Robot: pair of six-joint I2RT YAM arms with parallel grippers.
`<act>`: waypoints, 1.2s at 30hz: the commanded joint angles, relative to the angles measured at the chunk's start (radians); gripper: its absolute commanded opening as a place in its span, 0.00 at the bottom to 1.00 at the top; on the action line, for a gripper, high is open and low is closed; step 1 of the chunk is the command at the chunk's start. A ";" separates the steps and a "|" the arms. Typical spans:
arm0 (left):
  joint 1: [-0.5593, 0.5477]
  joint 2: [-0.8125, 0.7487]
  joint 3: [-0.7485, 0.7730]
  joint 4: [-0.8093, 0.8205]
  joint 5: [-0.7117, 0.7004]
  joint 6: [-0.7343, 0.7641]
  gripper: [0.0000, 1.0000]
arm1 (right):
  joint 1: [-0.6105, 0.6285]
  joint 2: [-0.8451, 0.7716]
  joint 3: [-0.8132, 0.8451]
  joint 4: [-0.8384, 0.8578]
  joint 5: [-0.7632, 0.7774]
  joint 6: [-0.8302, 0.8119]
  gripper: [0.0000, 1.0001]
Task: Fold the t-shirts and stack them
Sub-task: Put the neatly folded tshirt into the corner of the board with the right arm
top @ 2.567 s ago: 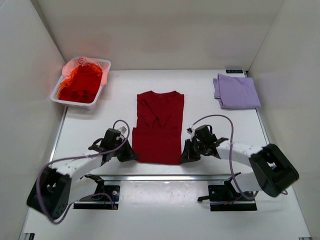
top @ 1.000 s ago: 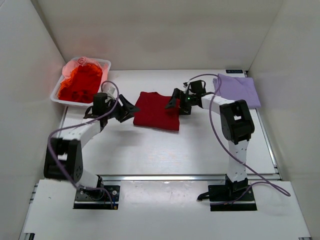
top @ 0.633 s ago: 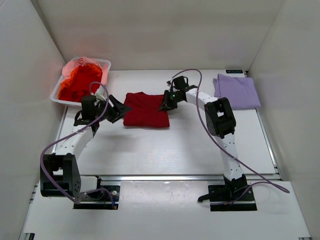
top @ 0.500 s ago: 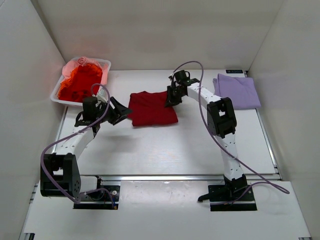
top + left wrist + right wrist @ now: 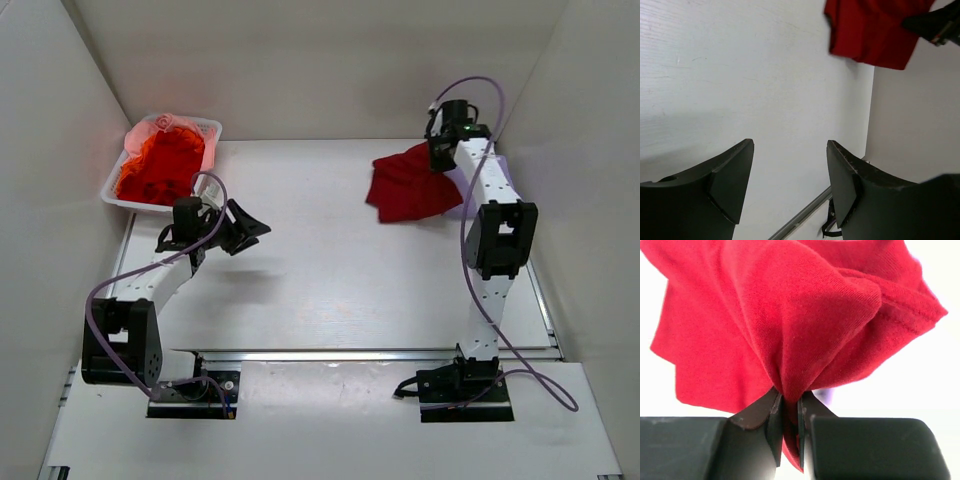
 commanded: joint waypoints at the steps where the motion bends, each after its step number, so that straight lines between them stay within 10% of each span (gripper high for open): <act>1: -0.014 0.009 0.017 0.023 0.002 0.026 0.71 | -0.066 -0.047 0.107 -0.017 0.070 -0.114 0.00; 23: -0.030 0.084 0.046 -0.031 -0.041 0.079 0.73 | -0.347 0.209 0.368 0.038 0.177 -0.194 0.01; 26: -0.036 0.076 0.053 -0.064 -0.064 0.105 0.95 | -0.318 0.211 0.350 0.093 0.381 -0.209 0.16; 31: -0.034 0.052 0.063 -0.109 -0.063 0.135 0.99 | -0.267 0.136 0.257 0.234 0.694 -0.249 0.37; 33: -0.031 0.038 0.058 -0.116 -0.058 0.140 0.98 | -0.243 0.073 0.166 0.343 0.754 -0.288 0.88; 36: -0.040 0.012 0.053 -0.138 -0.041 0.151 0.99 | -0.215 -0.051 -0.055 0.608 0.811 -0.368 0.99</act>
